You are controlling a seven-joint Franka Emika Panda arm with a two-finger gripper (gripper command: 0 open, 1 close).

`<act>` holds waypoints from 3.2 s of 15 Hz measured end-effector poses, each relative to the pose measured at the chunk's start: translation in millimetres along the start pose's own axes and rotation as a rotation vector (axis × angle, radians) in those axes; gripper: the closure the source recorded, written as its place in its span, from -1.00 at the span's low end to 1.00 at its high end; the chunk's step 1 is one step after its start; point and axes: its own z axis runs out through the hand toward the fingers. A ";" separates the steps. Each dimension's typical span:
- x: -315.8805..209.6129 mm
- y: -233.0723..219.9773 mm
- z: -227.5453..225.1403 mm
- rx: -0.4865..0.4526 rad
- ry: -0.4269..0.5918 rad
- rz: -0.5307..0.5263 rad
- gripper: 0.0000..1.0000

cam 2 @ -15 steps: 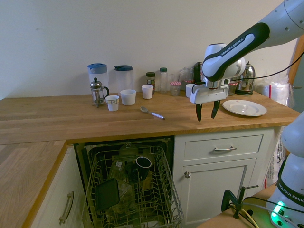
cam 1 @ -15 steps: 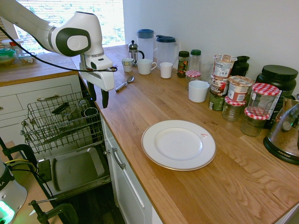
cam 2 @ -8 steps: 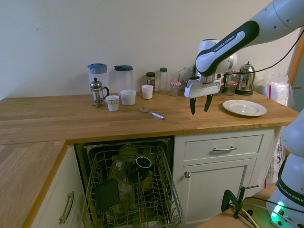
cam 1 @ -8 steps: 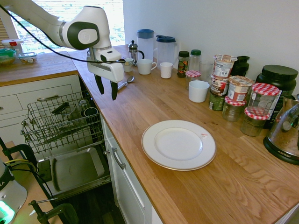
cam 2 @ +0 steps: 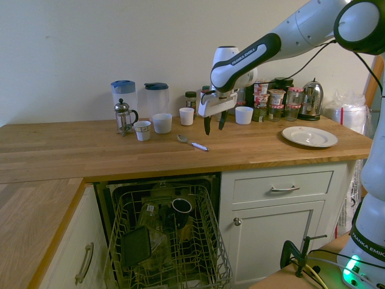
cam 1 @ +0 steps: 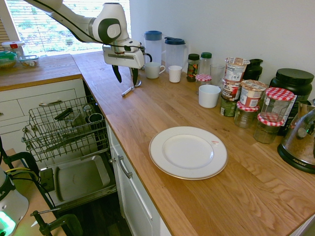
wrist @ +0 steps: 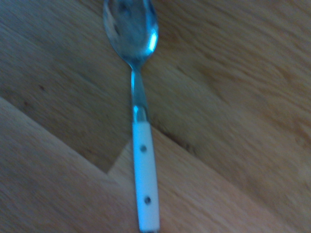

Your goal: Put the spoon in the dishwasher

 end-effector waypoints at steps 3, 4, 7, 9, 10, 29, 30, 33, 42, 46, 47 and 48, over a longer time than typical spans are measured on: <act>12.8 -25.4 7.2 -0.009 -0.021 -0.038 -1.00; 13.9 -25.9 6.9 -0.004 -0.015 -0.052 -1.00; 18.6 -28.7 16.1 0.036 0.015 -0.087 -1.00; 20.6 -28.4 29.2 0.064 0.018 -0.093 -1.00; 21.9 -29.0 35.1 0.079 0.020 -0.097 -1.00; 26.3 -51.4 84.6 0.153 -0.010 -0.084 -1.00; 25.5 -52.0 86.2 0.152 -0.012 -0.085 -1.00; 24.8 -52.5 89.4 0.152 -0.012 -0.085 1.00; 27.4 -51.4 91.7 0.150 0.008 -0.079 1.00; 26.3 -54.5 93.4 0.147 0.026 -0.062 1.00; 25.0 -56.4 93.8 0.149 0.029 -0.055 1.00; 24.0 -58.0 93.9 0.150 0.031 -0.049 1.00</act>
